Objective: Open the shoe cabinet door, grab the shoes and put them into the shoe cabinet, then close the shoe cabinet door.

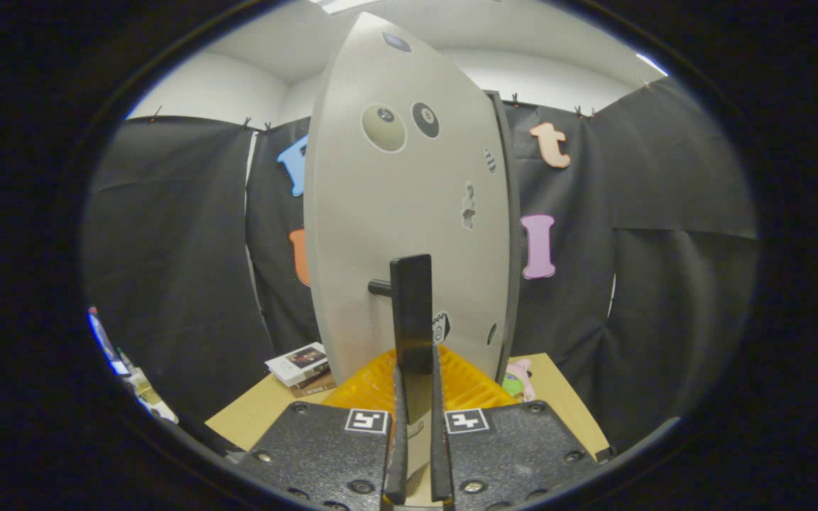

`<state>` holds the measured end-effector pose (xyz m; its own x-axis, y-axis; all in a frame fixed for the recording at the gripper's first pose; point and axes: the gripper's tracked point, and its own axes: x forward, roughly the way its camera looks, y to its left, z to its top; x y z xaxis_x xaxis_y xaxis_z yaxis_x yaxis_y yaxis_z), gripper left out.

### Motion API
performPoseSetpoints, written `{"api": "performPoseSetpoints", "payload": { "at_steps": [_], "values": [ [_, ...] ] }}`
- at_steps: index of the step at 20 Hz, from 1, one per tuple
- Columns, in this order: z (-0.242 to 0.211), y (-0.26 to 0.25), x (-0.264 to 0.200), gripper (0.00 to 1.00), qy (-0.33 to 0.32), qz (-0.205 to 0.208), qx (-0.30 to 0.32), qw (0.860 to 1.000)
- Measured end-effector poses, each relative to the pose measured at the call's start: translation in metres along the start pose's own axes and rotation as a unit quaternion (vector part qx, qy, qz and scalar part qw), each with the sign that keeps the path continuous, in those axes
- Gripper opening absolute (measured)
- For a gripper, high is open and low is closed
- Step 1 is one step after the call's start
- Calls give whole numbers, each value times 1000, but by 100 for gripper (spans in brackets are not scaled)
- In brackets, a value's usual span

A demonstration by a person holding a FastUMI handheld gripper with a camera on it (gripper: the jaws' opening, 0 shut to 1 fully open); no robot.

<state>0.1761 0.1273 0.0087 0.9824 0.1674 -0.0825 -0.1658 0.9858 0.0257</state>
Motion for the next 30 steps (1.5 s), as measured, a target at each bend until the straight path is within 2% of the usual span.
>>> {"api": "performPoseSetpoints", "payload": {
  "at_steps": [3,10,15,17,26,28,30],
  "values": [
    [2,-24,-5,13,-3,-22,-13,1000],
    [2,-78,-19,7,7,-8,2,1000],
    [1,-143,-21,4,5,-35,4,999],
    [0,-157,-23,4,4,-18,22,1000],
    [-6,-173,-14,4,-6,22,6,1000],
    [-13,-181,-19,6,0,18,0,1000],
    [-14,-190,-26,19,-8,7,2,1000]
  ]
}}
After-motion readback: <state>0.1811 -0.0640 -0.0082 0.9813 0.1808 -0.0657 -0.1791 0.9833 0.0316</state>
